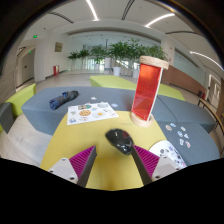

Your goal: Arrange mouse

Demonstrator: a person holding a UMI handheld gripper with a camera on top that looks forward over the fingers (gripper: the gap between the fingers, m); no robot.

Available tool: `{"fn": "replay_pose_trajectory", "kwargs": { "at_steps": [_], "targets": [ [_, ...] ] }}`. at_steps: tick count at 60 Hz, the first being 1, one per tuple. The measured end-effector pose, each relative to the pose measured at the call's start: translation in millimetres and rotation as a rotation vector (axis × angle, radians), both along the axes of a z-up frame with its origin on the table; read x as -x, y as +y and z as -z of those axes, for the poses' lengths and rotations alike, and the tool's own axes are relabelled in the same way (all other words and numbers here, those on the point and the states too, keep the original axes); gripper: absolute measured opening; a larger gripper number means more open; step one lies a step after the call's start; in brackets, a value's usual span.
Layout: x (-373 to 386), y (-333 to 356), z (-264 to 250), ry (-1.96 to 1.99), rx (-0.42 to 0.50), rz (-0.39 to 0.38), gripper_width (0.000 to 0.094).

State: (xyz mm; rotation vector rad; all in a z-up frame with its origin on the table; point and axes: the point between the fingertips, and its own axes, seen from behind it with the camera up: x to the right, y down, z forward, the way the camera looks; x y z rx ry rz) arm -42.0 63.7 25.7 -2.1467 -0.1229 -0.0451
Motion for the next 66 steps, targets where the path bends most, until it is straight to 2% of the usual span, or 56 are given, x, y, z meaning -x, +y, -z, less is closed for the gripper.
{"fn": "replay_pose_trajectory", "kwargs": {
  "at_steps": [9,20,23,28,39,45,49,57,63,66],
  "targets": [
    [-24,41,28,-0.041,0.051,-0.011,0.0774],
    [-28,86,37,-0.006,0.045,-0.036,0.0754],
    [-28,95,38,0.033,0.046,-0.034,0.0708],
    [-25,103,41,0.103,0.061,-0.026,0.0579],
    [-28,101,45,0.139,0.073,0.051,0.054],
    [-26,99,41,0.135,0.08,0.066,0.0459],
    [-10,93,21,0.183,0.06,0.021,0.0447],
    [-21,79,-65,0.15,-0.074,-0.016,0.042],
    [-76,59,-111,0.123,-0.165,0.048,0.0419],
    [-102,46,-113,0.124,-0.172,0.083,0.0417]
  ]
}}
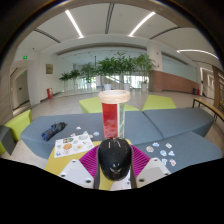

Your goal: Arrange mouse

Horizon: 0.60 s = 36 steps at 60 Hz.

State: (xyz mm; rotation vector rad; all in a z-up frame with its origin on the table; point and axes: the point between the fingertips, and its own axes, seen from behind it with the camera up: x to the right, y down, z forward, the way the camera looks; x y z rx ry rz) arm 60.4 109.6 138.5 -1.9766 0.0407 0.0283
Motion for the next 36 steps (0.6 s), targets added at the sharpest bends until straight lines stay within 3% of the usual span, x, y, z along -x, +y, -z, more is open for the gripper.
{"fn": "replay_pose_trajectory", "kwargs": {
  "at_steps": [9,24,26,28,36],
  "targets": [
    [-54,-45,75,0.026,0.15,0.068,0.0415],
    [-58,-76,156,0.012,0.315,0.056,0.0417],
    [-59,-69,151,0.014,0.275,0.057,0.0414],
    [-58,-72,154,0.025,0.299,0.062,0.042],
    [-58,-72,153,0.024,0.297,0.065,0.0559]
  ]
}}
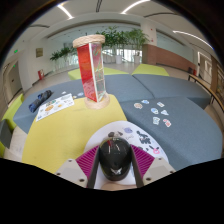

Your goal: Arrange mouse

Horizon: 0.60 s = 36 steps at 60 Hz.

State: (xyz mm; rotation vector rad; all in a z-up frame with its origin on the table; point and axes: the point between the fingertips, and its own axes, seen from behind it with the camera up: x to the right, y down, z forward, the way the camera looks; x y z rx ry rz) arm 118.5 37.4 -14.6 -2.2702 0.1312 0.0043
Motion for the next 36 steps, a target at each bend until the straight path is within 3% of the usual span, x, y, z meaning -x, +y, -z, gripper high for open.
{"fn": "replay_pose_trajectory", "kwargs": {
  "at_steps": [6,15,24,36],
  "targets": [
    [-11,-19,-6,-0.037,0.042,0.043,0.0852],
    [1,-56,-49,-0.01,-0.006,0.042,0.084],
    [26,-103,-103,-0.063,-0.109,0.014,0.084],
    [85,-164,-124,-0.086,-0.157,-0.064,0.0844]
  ]
}}
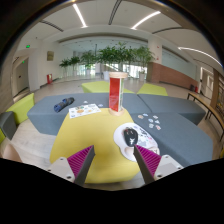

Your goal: Arrange mouse

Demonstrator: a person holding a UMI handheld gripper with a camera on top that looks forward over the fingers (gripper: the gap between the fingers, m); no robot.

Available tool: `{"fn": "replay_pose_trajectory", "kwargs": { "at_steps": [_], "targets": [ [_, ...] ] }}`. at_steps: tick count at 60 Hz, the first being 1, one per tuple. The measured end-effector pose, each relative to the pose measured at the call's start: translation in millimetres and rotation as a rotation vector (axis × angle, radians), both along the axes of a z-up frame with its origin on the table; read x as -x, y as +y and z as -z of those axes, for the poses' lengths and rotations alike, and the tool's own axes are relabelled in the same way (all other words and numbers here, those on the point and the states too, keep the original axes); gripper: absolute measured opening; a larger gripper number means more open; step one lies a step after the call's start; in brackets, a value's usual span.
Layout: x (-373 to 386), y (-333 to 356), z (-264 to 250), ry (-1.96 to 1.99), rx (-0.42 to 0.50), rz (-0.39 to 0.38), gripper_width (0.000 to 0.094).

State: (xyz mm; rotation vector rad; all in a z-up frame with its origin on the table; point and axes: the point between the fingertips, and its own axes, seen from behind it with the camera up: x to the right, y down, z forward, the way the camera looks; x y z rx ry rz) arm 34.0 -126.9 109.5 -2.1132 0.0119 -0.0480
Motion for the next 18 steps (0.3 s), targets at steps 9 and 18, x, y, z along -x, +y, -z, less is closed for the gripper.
{"fn": "replay_pose_trajectory", "kwargs": {
  "at_steps": [9,18],
  "targets": [
    [26,-17,-4,-0.018,-0.018,-0.059,0.0834],
    [27,-13,-2,0.048,-0.028,-0.039,0.0833]
  ]
}}
